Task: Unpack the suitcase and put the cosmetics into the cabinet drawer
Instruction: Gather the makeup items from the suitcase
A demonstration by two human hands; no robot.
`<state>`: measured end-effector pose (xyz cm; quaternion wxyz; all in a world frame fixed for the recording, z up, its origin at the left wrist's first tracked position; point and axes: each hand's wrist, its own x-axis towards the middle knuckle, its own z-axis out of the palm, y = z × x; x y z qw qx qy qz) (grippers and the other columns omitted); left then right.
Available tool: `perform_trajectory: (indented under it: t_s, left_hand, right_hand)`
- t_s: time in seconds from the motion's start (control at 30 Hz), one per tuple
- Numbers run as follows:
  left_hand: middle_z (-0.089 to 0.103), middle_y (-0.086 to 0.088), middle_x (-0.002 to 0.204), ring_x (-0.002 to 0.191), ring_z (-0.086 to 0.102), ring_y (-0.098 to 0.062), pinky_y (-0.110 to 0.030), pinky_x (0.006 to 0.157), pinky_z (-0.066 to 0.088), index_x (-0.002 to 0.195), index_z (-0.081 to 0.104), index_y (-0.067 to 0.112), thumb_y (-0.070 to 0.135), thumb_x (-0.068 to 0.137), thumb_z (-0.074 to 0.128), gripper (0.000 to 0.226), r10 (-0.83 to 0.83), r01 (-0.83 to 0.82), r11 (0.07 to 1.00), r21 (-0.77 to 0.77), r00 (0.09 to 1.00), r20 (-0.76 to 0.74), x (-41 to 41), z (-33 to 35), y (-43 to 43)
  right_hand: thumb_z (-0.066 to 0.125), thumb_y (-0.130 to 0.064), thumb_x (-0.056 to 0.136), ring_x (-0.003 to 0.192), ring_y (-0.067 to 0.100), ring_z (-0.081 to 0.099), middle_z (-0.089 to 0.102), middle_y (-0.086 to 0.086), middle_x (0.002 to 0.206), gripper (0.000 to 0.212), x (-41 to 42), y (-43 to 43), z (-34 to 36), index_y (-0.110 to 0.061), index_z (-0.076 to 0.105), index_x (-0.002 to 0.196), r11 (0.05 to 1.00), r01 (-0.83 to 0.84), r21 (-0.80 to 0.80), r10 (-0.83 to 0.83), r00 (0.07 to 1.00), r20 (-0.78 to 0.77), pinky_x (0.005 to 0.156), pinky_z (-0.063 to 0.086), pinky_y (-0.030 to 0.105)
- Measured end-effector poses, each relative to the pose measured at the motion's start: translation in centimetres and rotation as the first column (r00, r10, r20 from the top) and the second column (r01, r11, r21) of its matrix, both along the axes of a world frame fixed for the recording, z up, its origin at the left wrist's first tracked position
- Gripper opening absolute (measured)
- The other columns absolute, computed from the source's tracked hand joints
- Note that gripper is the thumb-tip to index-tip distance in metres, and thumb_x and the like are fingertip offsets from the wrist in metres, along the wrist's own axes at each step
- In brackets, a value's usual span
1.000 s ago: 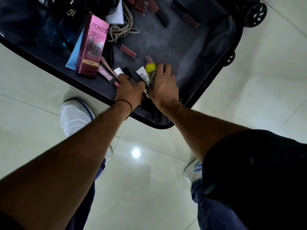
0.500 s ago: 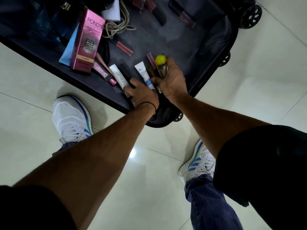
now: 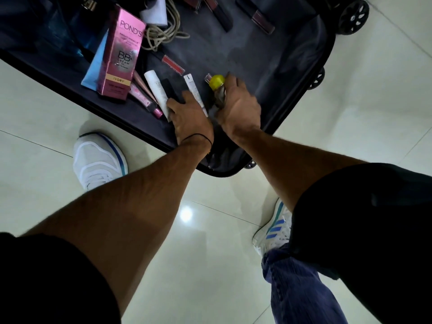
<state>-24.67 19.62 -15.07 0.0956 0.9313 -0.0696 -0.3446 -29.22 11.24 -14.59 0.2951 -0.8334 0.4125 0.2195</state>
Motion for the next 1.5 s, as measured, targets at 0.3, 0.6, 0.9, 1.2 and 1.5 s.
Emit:
perform_trajectory:
  t_s: [0.3,0.6,0.9,1.2,1.5]
  left_hand:
    - [0.065,-0.015,0.110,0.099,0.064,-0.031,-0.030,0.084,0.050,0.118,0.043,0.003,0.007,0.084,0.064,0.040,0.171,-0.153,0.935,-0.320,0.985,0.027,2.9,0.6,1.5]
    - [0.040,-0.019,0.141,0.125,0.049,-0.033,-0.035,0.098,0.039,0.141,0.029,0.000,0.035,0.095,0.057,0.064,-0.008,0.009,0.999,0.040,1.000,-0.027,3.2,-0.3,-2.2]
    - [0.060,-0.018,0.122,0.112,0.057,-0.038,-0.042,0.090,0.046,0.116,0.059,0.005,0.037,0.085,0.068,0.046,-0.147,0.144,0.986,-0.079,0.989,-0.034,4.3,-0.3,-1.8]
    - [0.028,-0.020,0.146,0.102,0.048,-0.048,-0.056,0.078,0.051,0.130,0.040,0.015,-0.005,0.086,0.055,0.050,-0.747,0.755,0.655,0.037,0.639,0.183,9.5,-0.4,0.7]
    - [0.031,-0.022,0.145,0.086,0.057,-0.048,-0.051,0.059,0.051,0.132,0.037,0.002,-0.008,0.092,0.042,0.042,-0.829,0.821,0.547,0.163,0.504,0.243,11.1,-1.1,-0.1]
  right_hand:
    - [0.083,-0.022,0.071,0.084,0.011,0.068,0.068,-0.007,0.095,0.049,0.2,-0.9,0.8,-0.020,0.060,0.114,0.668,0.639,0.381,-0.709,0.702,0.066,0.077,0.060,0.032]
    - [0.074,0.005,0.076,0.072,0.025,0.068,0.069,0.006,0.083,0.037,-2.5,-0.3,1.9,-0.010,0.065,0.108,0.180,0.620,0.764,-0.917,0.387,-0.098,0.066,0.059,0.039]
    - [0.070,0.003,0.080,0.070,0.026,0.067,0.067,0.006,0.078,0.026,-2.5,-1.1,2.7,-0.014,0.063,0.099,0.103,0.622,0.776,-0.918,0.359,-0.166,0.060,0.057,0.034]
    - [0.071,0.001,0.082,0.078,0.024,0.067,0.067,0.006,0.086,0.025,-1.8,-1.4,2.4,-0.020,0.064,0.093,0.124,0.650,0.750,-0.913,0.371,-0.171,0.060,0.057,0.029]
    - [0.073,0.001,0.080,0.067,0.017,0.066,0.066,0.000,0.077,0.025,-1.8,-1.1,1.6,-0.020,0.064,0.092,0.127,0.648,0.751,-0.912,0.374,-0.169,0.056,0.055,0.028]
